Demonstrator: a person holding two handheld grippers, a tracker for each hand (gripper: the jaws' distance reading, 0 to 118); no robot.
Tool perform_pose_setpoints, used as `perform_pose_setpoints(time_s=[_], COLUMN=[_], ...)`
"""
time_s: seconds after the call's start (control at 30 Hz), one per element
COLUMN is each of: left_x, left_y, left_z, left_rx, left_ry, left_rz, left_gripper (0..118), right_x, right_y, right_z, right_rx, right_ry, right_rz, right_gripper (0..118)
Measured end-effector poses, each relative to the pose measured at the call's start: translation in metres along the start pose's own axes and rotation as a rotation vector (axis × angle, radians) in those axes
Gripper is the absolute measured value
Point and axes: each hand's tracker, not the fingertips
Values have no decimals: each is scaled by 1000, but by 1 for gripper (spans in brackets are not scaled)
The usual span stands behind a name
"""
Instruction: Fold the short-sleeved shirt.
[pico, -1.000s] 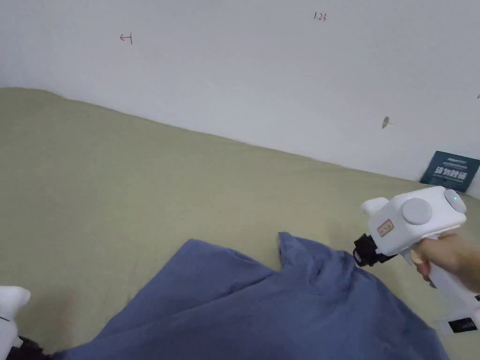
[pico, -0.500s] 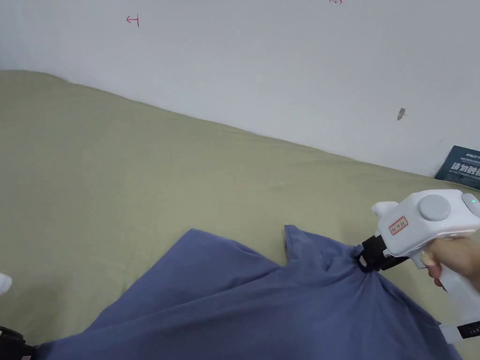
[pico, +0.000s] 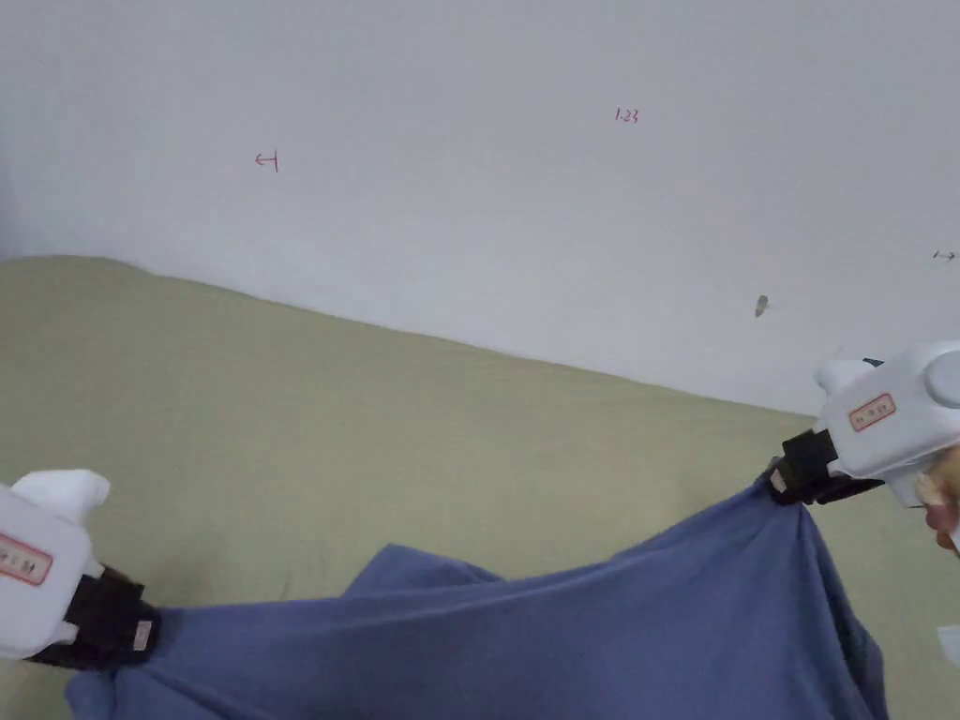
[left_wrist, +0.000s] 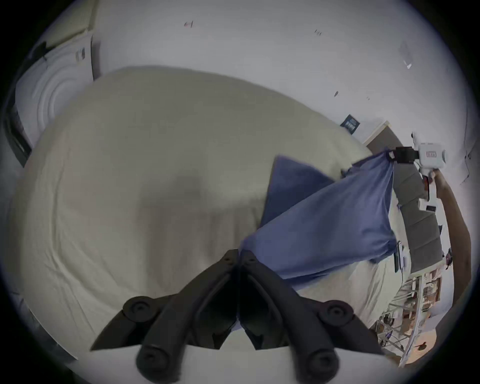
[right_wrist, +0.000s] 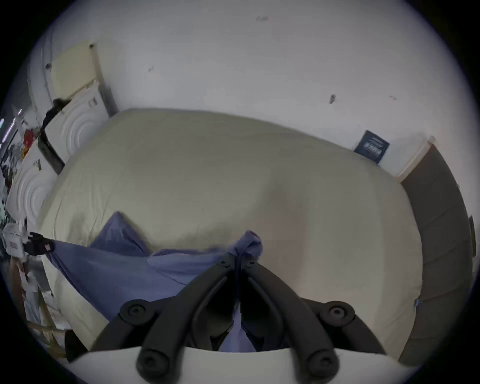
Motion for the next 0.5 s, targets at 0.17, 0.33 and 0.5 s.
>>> perform_pose_setpoints(time_s=[0.17, 0.33, 0.5], left_x=[26, 49, 66], left_y=[78, 152, 208], left_z=[15, 30, 45], left_rx=[82, 181, 308], left_ry=[23, 70, 49], left_rz=[-56, -101, -82], left_gripper=[0, 0, 0], right_x=[15, 35, 43], right_y=[17, 38, 59], right_z=[53, 100, 133], right_rx=[158, 346, 499], right_ry=[-101, -157, -217], right_rz=[-26, -125, -165], right_gripper=[2, 2, 2])
